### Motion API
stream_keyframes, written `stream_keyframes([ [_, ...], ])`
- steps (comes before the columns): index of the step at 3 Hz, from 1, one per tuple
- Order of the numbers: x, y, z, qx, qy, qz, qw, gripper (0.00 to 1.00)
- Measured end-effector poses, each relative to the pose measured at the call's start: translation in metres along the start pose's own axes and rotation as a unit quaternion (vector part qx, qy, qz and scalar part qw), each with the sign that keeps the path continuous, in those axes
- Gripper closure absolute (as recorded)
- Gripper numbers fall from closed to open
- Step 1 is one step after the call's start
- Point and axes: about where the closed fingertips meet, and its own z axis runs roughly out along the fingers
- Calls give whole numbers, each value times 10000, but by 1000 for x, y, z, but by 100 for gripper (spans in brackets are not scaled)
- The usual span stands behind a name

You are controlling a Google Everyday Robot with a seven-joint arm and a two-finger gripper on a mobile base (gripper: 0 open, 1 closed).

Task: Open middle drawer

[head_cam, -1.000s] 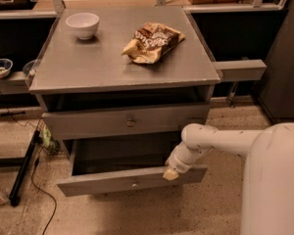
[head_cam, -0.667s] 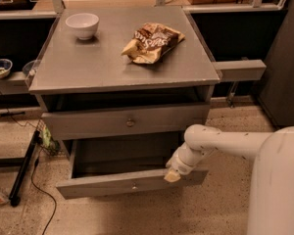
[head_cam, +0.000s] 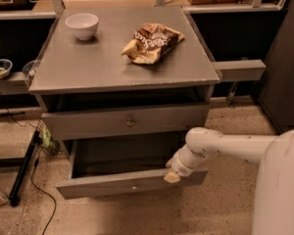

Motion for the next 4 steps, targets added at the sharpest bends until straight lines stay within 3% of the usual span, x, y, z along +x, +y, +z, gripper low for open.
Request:
stream_keyframes([
  [4,-1,6,-4,-7,-91,-155,9998,100],
])
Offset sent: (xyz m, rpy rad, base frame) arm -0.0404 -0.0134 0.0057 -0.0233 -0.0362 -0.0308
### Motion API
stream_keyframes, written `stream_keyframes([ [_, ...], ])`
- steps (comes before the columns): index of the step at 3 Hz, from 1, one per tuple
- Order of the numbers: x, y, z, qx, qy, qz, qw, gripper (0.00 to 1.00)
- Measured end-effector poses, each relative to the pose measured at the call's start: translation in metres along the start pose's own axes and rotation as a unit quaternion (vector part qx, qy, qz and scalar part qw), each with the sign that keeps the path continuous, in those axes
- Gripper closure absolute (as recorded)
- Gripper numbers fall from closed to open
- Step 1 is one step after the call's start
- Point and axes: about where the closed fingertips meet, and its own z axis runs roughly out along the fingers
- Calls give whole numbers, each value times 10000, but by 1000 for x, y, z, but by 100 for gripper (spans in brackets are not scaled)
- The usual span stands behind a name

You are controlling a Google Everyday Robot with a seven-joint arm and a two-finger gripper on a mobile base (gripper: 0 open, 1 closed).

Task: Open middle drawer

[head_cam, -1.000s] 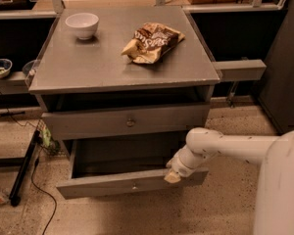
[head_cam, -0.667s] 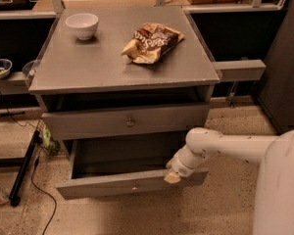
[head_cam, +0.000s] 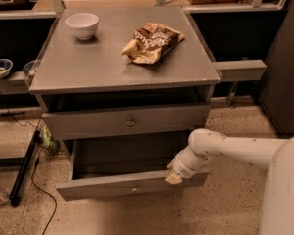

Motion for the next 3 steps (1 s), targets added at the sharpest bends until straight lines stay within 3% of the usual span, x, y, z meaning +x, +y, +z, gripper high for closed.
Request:
stream_keyframes([
  [3,-3,8,-10,-105,-135,-141,9998,100],
])
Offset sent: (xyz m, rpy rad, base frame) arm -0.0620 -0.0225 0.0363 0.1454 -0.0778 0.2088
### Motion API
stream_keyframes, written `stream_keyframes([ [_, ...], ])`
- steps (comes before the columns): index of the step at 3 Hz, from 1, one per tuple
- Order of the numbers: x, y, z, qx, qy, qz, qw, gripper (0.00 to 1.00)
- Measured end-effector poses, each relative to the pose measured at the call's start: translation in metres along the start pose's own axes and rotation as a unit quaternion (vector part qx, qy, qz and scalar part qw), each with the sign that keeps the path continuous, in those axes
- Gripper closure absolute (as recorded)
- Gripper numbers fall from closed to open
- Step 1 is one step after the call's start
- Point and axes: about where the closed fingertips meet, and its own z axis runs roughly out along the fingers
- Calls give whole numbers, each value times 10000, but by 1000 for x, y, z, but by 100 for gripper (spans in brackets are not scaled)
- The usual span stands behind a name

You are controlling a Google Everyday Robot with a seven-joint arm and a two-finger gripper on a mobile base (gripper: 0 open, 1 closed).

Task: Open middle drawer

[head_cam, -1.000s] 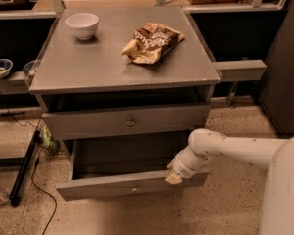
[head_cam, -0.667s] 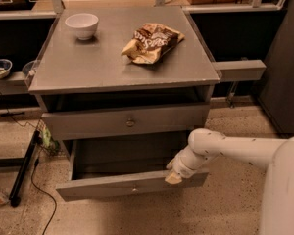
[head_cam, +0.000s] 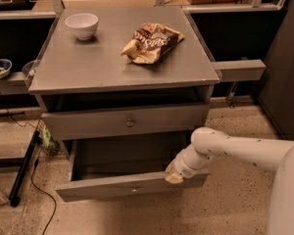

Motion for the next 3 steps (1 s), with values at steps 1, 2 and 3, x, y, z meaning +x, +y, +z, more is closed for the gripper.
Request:
stream_keyframes([
  [1,0,0,0,0,0,0,10000,100],
  [2,1,-3,-1,0,0,0,10000,100],
  [3,2,-2,-2,-1,16,22,10000,100],
])
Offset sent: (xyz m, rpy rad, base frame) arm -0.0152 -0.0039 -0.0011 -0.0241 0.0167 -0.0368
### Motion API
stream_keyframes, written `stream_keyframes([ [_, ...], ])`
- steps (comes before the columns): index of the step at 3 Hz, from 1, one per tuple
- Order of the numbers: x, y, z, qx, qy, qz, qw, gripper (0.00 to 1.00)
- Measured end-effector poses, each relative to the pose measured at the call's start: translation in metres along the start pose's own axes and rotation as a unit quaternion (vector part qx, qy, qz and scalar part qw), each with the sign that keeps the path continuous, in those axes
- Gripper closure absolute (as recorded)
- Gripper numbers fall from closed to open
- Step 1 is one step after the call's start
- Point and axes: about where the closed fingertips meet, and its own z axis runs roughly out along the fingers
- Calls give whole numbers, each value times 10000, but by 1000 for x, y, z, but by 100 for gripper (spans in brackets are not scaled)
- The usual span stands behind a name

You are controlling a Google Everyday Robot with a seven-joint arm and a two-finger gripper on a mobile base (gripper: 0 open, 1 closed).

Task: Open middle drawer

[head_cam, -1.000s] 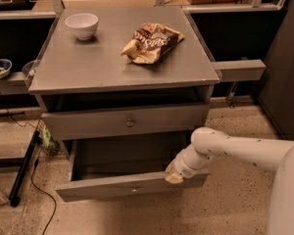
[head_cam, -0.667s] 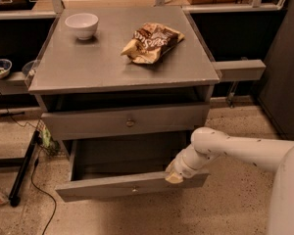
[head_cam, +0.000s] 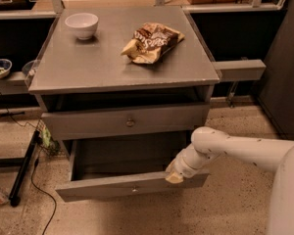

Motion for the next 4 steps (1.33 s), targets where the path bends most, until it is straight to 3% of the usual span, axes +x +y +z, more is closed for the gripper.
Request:
stream_keyframes([
  [3,2,-1,-2,4,7,44,10000,100],
  [4,2,-1,-2,4,7,44,10000,93],
])
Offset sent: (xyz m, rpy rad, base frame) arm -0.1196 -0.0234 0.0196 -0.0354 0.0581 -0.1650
